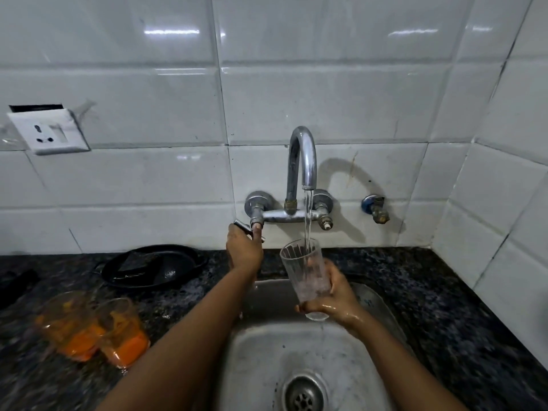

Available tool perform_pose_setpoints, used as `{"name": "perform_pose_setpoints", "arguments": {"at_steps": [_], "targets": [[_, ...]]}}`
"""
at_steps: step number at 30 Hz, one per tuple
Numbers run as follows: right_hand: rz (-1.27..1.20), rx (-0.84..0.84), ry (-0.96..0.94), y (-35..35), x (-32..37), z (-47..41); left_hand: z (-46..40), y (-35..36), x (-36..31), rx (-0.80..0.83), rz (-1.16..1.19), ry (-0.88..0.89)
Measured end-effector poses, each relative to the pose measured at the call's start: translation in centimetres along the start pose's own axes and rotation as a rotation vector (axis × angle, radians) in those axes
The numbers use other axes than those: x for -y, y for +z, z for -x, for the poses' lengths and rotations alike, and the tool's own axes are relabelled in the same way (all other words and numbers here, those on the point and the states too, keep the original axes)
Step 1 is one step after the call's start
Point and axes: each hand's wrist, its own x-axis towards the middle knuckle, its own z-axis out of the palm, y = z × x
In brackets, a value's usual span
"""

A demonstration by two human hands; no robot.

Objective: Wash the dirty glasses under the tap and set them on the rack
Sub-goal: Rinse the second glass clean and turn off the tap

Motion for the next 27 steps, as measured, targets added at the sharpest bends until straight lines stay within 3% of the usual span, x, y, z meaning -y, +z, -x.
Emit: {"name": "perform_pose_setpoints", "arguments": {"at_steps": [6, 9, 11, 13, 15, 21, 27], "targets": [[0.348, -0.014, -0.071, -0.9, 1.7, -1.5, 0.4, 0.1, 0.4, 0.02, -0.521, 0.388], [0.521, -0.016, -0.091, -0.9, 3.0, -2.0, 0.9, -0.5, 0.7, 0.017, -0.549, 0.417], [0.641, -0.022, -0.08, -0.5, 3.9, -2.2, 1.4, -0.2, 2.6, 0.043, -0.303, 0.248], [0.71, -0.027, -0.081, 0.0, 4.5, -2.4, 3.1, -0.2, 4.2, 0.174, 0.274, -0.177], [0.712, -0.02, -0.089, 0.4, 5.4, -2.4, 5.0, -0.6, 5.1, 0.339, 0.627, -0.5], [0.798, 0.043, -0.172, 1.8, 8.1, -2.3, 7.4, -1.1, 6.3, 0.637, 0.524, -0.681], [1.011, 0.086, -0.167, 2.9, 9.8, -0.5, 9.6, -3.7, 7.3, 0.762, 0.188, -0.587]]}}
